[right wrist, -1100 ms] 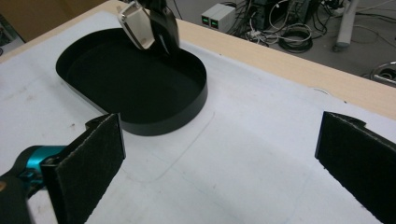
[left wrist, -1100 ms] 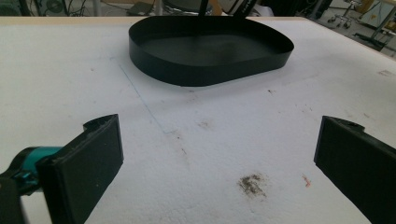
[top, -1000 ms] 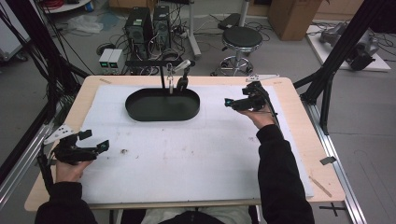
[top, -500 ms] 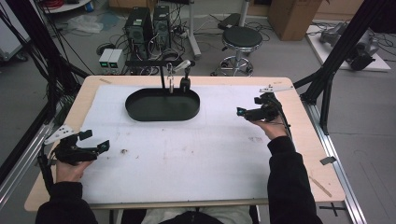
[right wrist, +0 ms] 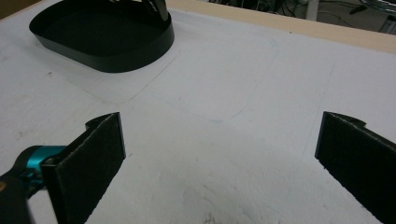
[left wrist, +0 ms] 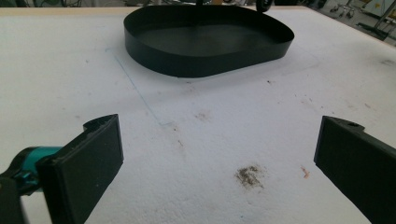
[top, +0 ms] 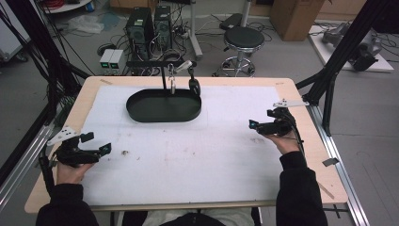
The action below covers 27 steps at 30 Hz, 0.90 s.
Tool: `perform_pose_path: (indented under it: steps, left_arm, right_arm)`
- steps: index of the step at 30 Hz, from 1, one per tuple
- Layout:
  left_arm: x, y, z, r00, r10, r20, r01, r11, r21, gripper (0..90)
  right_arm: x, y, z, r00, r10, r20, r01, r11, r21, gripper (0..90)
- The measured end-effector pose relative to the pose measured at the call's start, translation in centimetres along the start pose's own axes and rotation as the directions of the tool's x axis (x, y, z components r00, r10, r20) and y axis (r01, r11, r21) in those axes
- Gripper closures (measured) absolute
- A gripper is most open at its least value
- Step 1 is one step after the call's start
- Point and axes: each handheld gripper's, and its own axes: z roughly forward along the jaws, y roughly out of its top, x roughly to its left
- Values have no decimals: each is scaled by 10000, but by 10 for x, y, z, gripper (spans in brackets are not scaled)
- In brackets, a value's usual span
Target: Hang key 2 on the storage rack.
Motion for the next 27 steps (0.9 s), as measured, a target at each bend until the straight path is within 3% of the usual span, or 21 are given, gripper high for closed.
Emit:
perform_pose_path:
  steps: [27]
  left_arm:
    - [1, -1, -1, 9999, -90, -120, 90, 10000, -42, 18]
  right_arm:
    - [-6, -82, -43, 9971, 355, 669, -335, 9990, -305, 8]
